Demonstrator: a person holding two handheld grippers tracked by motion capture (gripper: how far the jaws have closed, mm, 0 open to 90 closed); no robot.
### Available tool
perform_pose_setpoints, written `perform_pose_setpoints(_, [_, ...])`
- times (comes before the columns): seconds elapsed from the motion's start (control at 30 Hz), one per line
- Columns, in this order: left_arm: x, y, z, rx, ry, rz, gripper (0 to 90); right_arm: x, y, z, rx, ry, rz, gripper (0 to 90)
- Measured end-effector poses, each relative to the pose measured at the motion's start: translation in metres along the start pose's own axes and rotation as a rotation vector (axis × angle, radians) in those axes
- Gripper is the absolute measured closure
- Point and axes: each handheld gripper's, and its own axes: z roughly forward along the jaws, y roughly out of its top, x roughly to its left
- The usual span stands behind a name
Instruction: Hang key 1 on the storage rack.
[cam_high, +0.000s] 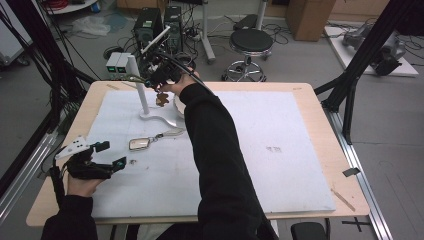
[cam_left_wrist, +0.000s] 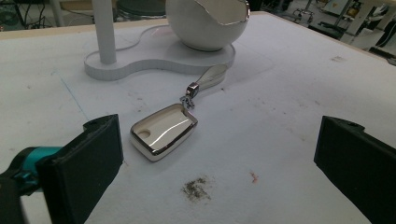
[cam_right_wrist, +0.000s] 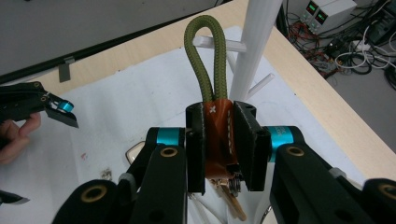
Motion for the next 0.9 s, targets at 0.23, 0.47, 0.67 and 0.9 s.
perform_pose_setpoints(0.23, [0.0, 0.0, 0.0, 0.008, 0.002, 0.002, 1.7, -0.004, -0.008, 0.012, 0.021, -0.006, 0.042, 75.2])
perform_pose_setpoints(0.47, [0.001, -0.001, -0.001, 0.009, 0.013, -0.001, 1.7, -0.012, -0.014, 0.023, 0.018, -0.024, 0.084, 74.5])
perform_pose_setpoints(0.67, [0.004, -0.001, -0.001, 0.007, 0.014, -0.011, 1.7, -0.02, -0.016, 0.034, 0.03, -0.041, 0.102, 73.8])
perform_pose_setpoints(0.9, [0.003, -0.001, 0.0, 0.008, 0.016, -0.011, 1.7, -0.018, -0.019, 0.025, 0.001, -0.016, 0.139, 55.7])
